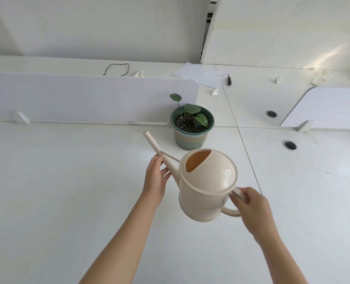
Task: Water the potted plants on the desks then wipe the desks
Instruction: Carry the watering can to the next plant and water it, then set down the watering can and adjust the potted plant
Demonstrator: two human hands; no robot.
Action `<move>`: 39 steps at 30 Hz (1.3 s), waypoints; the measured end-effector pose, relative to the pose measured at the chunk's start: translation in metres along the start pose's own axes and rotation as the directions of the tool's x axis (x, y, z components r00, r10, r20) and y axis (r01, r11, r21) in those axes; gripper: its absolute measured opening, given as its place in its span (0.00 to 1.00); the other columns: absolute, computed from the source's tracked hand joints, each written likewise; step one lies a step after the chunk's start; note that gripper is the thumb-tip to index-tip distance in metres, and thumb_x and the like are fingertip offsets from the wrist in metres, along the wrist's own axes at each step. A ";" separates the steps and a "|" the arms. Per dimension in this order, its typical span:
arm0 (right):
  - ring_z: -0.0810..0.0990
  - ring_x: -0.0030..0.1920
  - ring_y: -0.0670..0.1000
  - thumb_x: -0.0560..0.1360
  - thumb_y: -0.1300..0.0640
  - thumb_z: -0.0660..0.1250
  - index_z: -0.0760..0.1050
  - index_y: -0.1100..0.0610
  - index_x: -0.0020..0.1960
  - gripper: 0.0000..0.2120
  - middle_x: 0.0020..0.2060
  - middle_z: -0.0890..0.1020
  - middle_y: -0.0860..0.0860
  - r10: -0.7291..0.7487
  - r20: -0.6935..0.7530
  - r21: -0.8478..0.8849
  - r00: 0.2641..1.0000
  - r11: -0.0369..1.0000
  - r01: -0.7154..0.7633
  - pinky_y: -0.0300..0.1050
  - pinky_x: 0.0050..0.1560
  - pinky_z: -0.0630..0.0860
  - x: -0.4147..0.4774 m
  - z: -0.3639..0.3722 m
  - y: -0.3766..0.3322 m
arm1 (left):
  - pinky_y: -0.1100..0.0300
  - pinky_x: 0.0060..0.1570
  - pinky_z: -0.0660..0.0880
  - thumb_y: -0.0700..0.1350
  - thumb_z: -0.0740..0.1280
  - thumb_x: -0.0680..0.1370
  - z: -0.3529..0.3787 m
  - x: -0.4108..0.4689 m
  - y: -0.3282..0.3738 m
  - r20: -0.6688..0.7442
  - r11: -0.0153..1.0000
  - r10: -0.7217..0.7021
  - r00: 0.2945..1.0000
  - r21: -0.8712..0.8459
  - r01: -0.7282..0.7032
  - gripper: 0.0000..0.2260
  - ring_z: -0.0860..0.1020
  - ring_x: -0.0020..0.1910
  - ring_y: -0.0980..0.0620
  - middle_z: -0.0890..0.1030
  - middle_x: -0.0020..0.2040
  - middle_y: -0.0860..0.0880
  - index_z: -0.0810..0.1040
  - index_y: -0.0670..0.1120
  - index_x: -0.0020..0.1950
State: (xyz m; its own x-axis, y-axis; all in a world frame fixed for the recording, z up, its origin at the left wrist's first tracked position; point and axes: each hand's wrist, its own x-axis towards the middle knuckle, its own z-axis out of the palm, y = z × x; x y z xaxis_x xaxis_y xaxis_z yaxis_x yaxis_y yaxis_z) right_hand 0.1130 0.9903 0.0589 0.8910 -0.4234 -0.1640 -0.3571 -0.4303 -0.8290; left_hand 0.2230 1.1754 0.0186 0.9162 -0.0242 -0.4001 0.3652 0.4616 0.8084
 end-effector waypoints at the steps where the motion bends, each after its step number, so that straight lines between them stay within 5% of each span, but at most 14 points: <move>1: 0.71 0.33 0.45 0.74 0.62 0.64 0.74 0.60 0.42 0.02 0.32 0.74 0.46 0.004 0.022 -0.014 1.000 1.000 -0.004 0.40 0.32 0.65 -0.002 0.004 0.002 | 0.49 0.59 0.71 0.46 0.57 0.80 -0.008 -0.005 0.001 -0.011 1.000 0.017 1.000 0.005 -0.017 0.09 0.75 0.51 0.44 0.74 0.52 0.45 0.72 0.45 0.57; 13: 0.74 0.44 0.56 0.74 0.62 0.62 0.74 0.65 0.45 0.06 0.42 0.78 0.56 -0.042 0.195 -0.143 0.980 0.987 0.071 0.44 0.38 0.66 -0.022 0.040 0.020 | 0.55 0.54 0.68 0.45 0.56 0.80 -0.079 -0.061 0.001 -0.139 0.987 0.132 0.982 0.110 -0.117 0.09 0.75 0.52 0.47 0.76 0.50 0.49 0.72 0.47 0.57; 20: 0.72 0.44 0.51 0.75 0.63 0.61 0.74 0.64 0.49 0.06 0.46 0.75 0.54 -0.047 0.258 -0.157 0.965 0.984 0.090 0.41 0.42 0.65 -0.031 0.052 0.028 | 0.52 0.55 0.68 0.45 0.56 0.80 -0.097 -0.082 -0.008 -0.227 0.986 0.126 0.966 0.134 -0.097 0.10 0.74 0.58 0.46 0.75 0.56 0.47 0.72 0.46 0.59; 25: 0.71 0.44 0.50 0.75 0.63 0.60 0.73 0.64 0.48 0.06 0.45 0.74 0.52 -0.065 0.295 -0.165 0.953 0.979 0.118 0.32 0.36 0.65 -0.031 0.058 0.035 | 0.52 0.56 0.68 0.45 0.56 0.80 -0.102 -0.085 -0.014 -0.251 0.989 0.114 0.961 0.117 -0.086 0.09 0.74 0.58 0.46 0.76 0.53 0.49 0.72 0.46 0.58; 33: 0.73 0.45 0.51 0.74 0.63 0.60 0.72 0.61 0.47 0.03 0.47 0.75 0.52 -0.080 0.386 -0.180 0.919 0.971 0.160 0.35 0.38 0.66 -0.023 0.061 0.040 | 0.52 0.58 0.68 0.44 0.56 0.80 -0.105 -0.082 -0.021 -0.294 0.994 0.078 0.953 0.093 -0.053 0.15 0.73 0.61 0.45 0.75 0.56 0.48 0.70 0.43 0.66; 36: 0.73 0.46 0.50 0.74 0.59 0.62 0.71 0.58 0.46 0.03 0.47 0.74 0.50 -0.040 0.487 -0.214 0.873 0.963 0.164 0.33 0.38 0.67 -0.015 0.053 0.035 | 0.51 0.58 0.69 0.45 0.56 0.80 -0.104 -0.083 -0.017 -0.356 0.966 0.088 0.930 0.257 0.008 0.16 0.74 0.60 0.45 0.74 0.60 0.46 0.70 0.42 0.66; 39: 0.74 0.56 0.48 0.72 0.52 0.66 0.74 0.54 0.52 0.10 0.50 0.75 0.46 0.006 0.588 -0.221 0.809 0.963 0.153 0.39 0.50 0.68 0.005 0.035 0.030 | 0.53 0.52 0.69 0.43 0.58 0.79 -0.103 -0.090 -0.007 -0.457 0.898 0.193 0.868 0.439 0.032 0.08 0.75 0.52 0.45 0.76 0.55 0.44 0.74 0.44 0.54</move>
State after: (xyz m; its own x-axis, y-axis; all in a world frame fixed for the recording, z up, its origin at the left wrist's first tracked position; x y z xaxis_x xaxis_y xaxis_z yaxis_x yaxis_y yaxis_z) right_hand 0.1162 1.0032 0.0141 0.8832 0.1236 -0.4524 -0.2694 -0.6557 -0.7053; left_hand 0.1210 1.2660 0.0046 0.7905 0.4730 -0.3891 0.4299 0.0240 0.9026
